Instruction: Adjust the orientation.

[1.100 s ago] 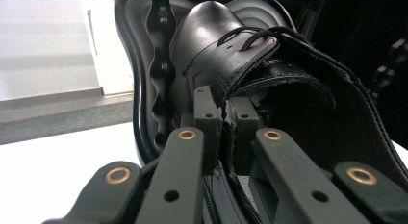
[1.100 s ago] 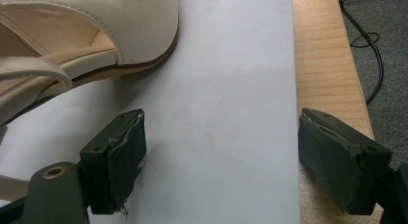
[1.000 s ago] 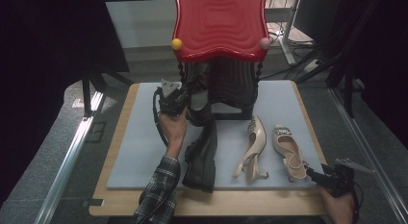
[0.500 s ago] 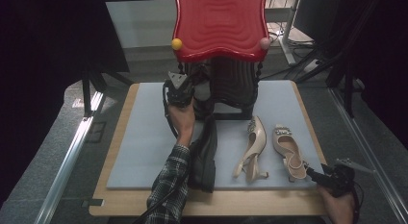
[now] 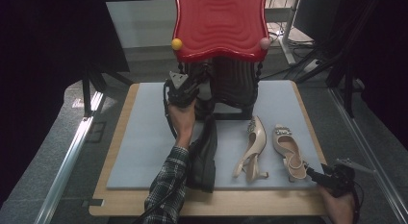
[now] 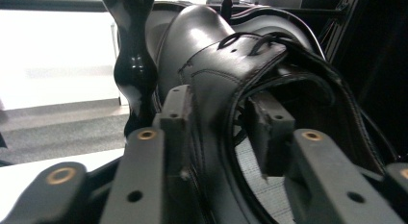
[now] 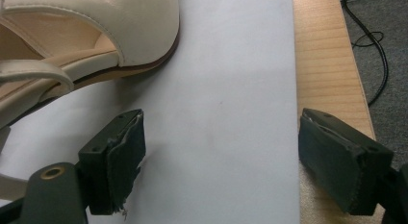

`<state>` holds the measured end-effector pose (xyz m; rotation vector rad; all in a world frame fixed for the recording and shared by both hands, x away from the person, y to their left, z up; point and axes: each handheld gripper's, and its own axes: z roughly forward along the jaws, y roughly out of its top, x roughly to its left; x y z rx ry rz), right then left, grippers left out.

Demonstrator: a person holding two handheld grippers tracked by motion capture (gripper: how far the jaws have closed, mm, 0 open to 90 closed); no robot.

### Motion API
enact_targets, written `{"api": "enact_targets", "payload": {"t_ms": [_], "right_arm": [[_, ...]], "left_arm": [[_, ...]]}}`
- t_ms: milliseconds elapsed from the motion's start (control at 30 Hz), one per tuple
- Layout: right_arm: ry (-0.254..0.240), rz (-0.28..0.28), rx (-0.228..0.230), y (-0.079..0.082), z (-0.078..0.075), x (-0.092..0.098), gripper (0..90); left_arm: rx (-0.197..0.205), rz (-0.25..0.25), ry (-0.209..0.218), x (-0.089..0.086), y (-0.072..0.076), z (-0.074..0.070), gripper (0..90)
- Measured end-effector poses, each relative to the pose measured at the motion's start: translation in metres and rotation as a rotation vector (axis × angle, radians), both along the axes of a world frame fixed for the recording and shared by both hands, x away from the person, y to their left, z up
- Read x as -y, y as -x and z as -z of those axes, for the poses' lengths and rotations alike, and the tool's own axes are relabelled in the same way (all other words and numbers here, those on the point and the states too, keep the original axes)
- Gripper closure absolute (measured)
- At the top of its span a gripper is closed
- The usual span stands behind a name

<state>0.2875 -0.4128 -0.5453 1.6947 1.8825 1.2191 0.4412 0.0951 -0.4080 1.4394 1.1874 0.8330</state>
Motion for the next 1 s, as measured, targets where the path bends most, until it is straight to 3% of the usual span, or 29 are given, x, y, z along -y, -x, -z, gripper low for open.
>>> {"api": "enact_targets", "payload": {"t_ms": [267,467,667,867,1000], "right_arm": [[0.002,0.001,0.002,0.0,0.0,0.0,17.3],[0.006,0.0,0.004,0.0,0.0,0.0,17.3],[0.01,-0.003,0.006,0.0,0.0,0.0,17.3],[0.016,-0.003,0.007,0.0,0.0,-0.001,17.3],[0.017,-0.002,0.006,0.0,0.0,-0.001,17.3]], "left_arm": [[0.026,0.038,-0.01,-0.012,0.021,-0.003,57.0],[0.034,0.113,-0.011,-0.025,0.043,0.001,69.6],[-0.012,0.228,-0.01,-0.035,0.063,0.019,89.3],[-0.061,0.305,-0.031,-0.032,0.074,0.041,89.8],[-0.1,0.33,-0.074,-0.021,0.074,0.056,89.8]]}}
